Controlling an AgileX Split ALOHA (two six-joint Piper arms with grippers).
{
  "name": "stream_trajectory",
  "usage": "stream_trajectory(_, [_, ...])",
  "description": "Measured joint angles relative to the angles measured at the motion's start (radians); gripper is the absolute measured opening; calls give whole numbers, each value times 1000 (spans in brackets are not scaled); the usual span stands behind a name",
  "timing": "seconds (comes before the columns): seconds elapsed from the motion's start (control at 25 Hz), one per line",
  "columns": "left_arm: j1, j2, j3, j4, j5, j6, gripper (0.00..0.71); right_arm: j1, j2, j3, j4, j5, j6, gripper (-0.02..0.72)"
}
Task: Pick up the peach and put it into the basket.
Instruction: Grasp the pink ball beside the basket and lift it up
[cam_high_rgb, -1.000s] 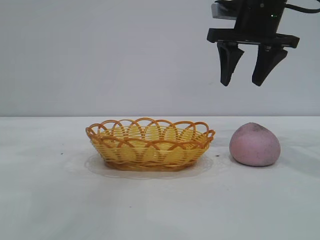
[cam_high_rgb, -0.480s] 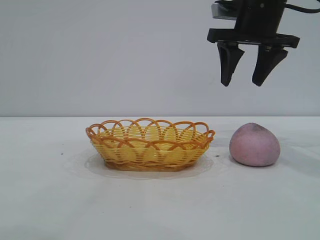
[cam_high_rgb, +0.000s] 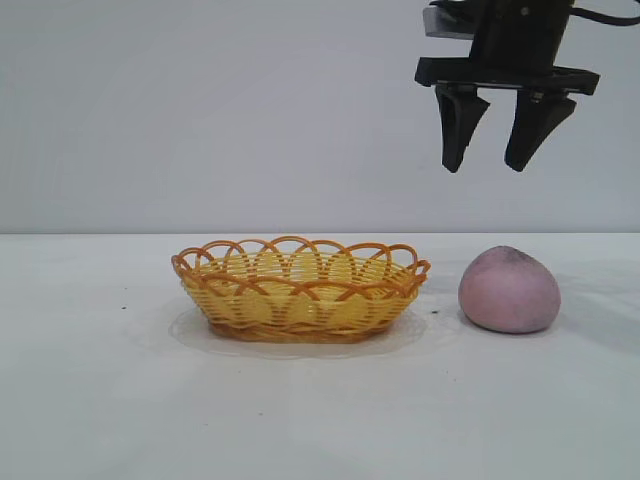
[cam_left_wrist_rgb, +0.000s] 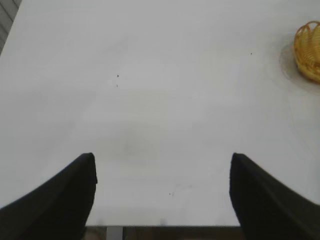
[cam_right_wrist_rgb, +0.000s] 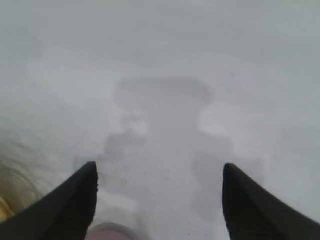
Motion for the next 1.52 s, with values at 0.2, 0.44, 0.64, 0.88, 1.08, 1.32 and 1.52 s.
stream_trajectory(0.2, [0, -7, 23, 21, -26, 0, 527, 0, 2, 0, -6, -1, 0, 488])
stream_trajectory(0.44, [0, -7, 30, 26, -36, 0, 527, 0, 2, 0, -11, 6, 0, 488])
stream_trajectory(0.64, [0, -7, 30, 27, -38, 0, 527, 0, 2, 0, -25, 58, 0, 488])
stream_trajectory(0.88, [5, -7, 30, 27, -40, 0, 527, 0, 2, 0, -31, 93, 0, 488])
stream_trajectory(1.08, [29, -7, 30, 29, -40, 0, 527, 0, 2, 0, -31, 124, 0, 488])
stream_trajectory(1.32, [33, -7, 30, 32, -42, 0, 527, 2, 2, 0, -31, 197, 0, 488])
stream_trajectory(1.52, [33, -7, 30, 32, -42, 0, 527, 10, 2, 0, -20, 276, 0, 446])
